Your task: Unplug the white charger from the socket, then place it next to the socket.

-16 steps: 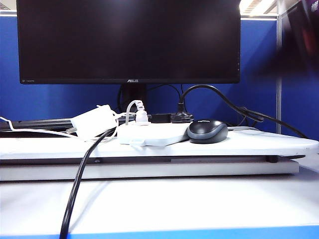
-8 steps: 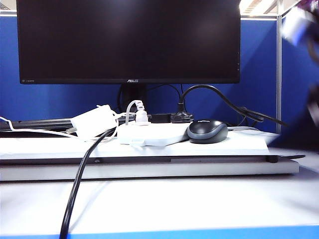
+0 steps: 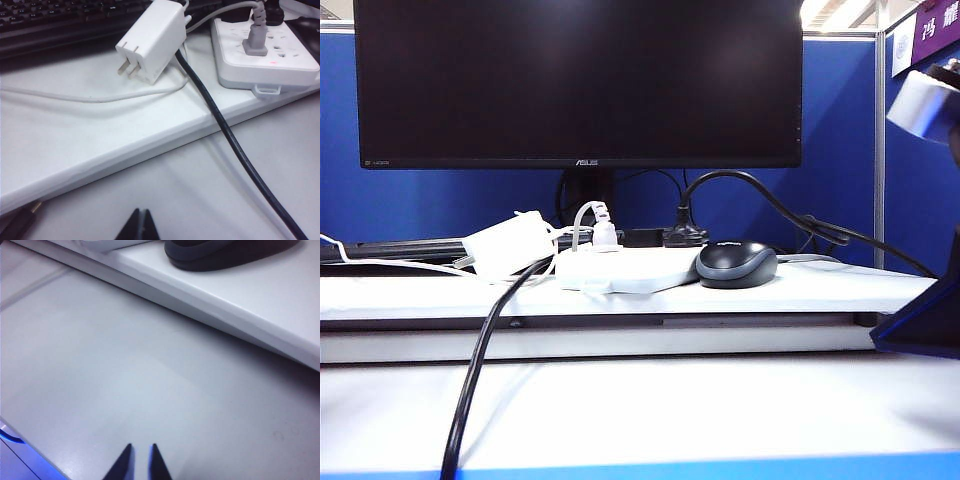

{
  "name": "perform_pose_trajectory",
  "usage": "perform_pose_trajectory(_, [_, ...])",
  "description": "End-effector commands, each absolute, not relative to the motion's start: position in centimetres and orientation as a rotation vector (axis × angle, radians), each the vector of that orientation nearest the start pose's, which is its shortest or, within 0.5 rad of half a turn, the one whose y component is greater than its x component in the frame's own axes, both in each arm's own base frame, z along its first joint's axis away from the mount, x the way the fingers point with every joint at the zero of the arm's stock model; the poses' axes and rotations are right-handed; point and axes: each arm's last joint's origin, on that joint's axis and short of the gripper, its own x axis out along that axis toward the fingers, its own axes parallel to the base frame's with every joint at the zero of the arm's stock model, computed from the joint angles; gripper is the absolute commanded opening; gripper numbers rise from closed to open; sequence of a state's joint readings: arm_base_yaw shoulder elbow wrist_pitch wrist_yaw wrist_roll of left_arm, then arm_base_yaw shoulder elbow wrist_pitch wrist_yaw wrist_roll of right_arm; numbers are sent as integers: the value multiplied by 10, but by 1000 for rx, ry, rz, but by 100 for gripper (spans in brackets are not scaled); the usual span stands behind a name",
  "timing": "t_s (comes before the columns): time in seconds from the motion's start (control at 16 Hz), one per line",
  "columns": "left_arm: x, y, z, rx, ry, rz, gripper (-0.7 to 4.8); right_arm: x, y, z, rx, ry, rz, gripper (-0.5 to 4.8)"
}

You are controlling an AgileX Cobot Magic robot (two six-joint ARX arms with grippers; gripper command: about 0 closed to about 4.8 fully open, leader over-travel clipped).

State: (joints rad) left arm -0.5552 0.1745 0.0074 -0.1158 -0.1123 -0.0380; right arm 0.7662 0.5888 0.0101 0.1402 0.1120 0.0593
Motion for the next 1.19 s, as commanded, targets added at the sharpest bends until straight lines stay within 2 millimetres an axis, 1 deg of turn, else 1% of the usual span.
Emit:
perform_pose_trajectory(0.06, [90, -52, 141, 57, 269, -439, -4, 93, 86, 128, -124, 405, 635, 45])
perform_pose_trajectory(0.37, [90, -52, 141, 57, 269, -440, -4, 91, 83, 127, -124, 402, 630, 45])
perform_pose_trajectory(0.5, [90, -52, 142, 57, 268, -438, -4, 90, 82, 132, -103, 359, 634, 45])
perform_pose_trajectory(0.62, [91, -51, 142, 55, 267, -429, -4, 90, 75, 144, -44, 249, 597, 45])
perform_pose_trajectory(0.75, [94, -45, 142, 43, 260, -363, -4, 92, 60, 158, 23, 108, 489, 45])
perform_pose_trajectory(0.81, [95, -43, 143, 39, 256, -340, -4, 93, 56, 161, 35, 77, 461, 45])
perform_pose_trajectory(0.94, [98, -29, 147, 12, 212, -206, -4, 93, 42, 170, 69, -25, 352, 45])
perform_pose_trajectory(1.06, [98, -20, 150, -4, 172, -123, -4, 92, 35, 171, 74, -52, 290, 45])
perform_pose_trajectory(1.19, [98, -16, 151, -10, 153, -83, -4, 92, 33, 167, 63, -10, 267, 45])
